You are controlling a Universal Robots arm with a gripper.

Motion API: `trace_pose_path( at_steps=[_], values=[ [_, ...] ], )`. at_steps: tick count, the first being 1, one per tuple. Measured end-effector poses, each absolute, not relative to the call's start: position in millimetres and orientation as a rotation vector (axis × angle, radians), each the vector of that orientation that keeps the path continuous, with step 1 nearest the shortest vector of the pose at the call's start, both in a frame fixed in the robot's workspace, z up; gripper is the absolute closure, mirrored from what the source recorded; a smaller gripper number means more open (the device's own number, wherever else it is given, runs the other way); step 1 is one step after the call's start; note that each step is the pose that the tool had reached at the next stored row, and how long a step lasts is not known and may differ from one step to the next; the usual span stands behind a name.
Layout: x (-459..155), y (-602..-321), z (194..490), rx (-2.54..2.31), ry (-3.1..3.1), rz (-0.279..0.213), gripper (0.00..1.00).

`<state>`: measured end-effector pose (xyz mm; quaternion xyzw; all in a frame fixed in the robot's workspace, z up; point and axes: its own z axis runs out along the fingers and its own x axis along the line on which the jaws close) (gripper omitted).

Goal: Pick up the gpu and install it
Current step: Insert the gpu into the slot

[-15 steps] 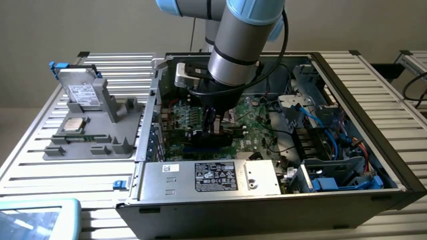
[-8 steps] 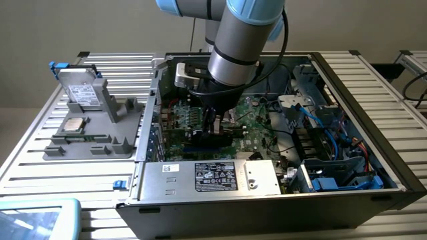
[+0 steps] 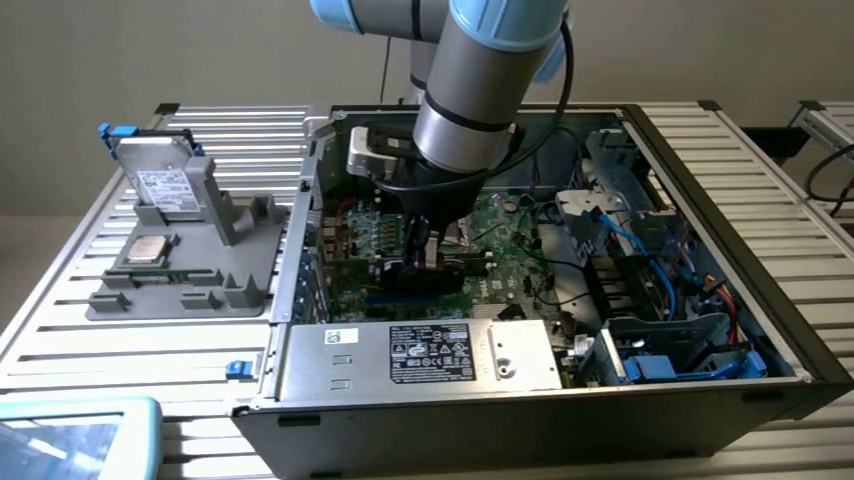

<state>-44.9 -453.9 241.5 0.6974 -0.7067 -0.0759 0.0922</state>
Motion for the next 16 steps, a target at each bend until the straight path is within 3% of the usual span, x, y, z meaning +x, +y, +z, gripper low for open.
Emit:
trace_pose_path(
  at_steps=[16],
  values=[
    [-45.0, -453.9, 240.4, 2.071, -2.099, -0.225, 0.73]
  ],
)
